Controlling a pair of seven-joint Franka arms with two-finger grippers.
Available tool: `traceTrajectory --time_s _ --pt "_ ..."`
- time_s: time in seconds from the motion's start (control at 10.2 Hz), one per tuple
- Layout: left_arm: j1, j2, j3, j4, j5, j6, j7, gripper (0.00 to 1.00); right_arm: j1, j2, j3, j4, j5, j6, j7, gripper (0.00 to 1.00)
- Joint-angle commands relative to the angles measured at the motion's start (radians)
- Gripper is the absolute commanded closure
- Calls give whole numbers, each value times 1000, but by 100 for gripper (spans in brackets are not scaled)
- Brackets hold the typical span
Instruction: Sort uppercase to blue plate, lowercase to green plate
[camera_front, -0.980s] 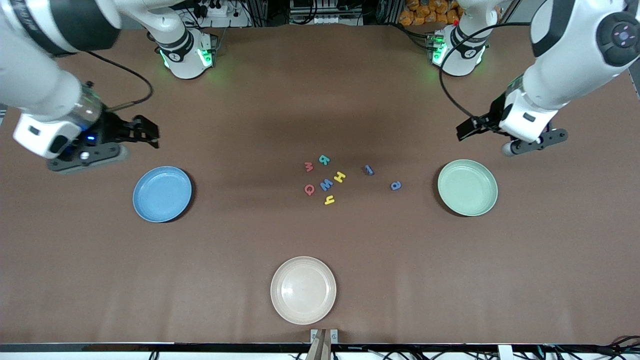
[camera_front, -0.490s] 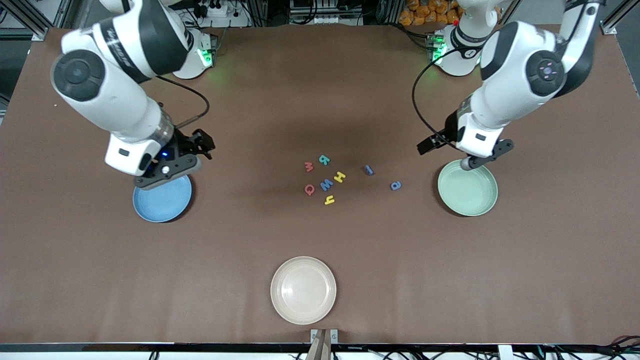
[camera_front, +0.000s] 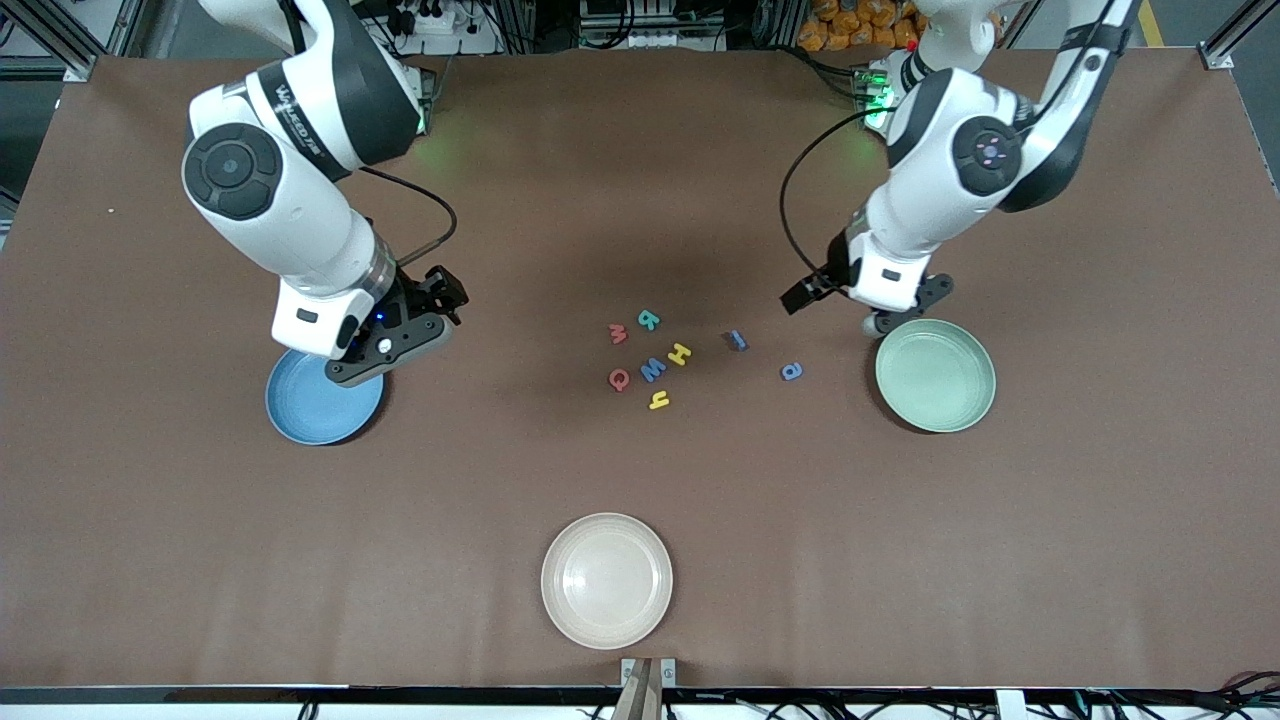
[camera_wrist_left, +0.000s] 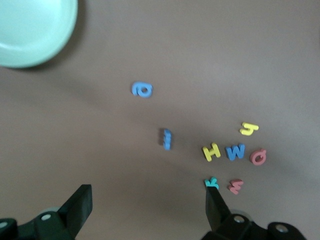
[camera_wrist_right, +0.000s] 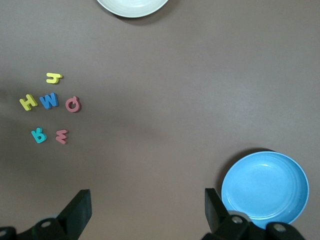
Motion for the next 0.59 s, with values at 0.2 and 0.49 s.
traceTrajectory --time_s 0.2,0.49 --pt "-100 151 1 1 155 115 -229 0 -4 5 5 -3 0 11 1 0" --pt "-137 205 8 2 158 142 -255 0 -25 11 5 -2 0 18 3 0"
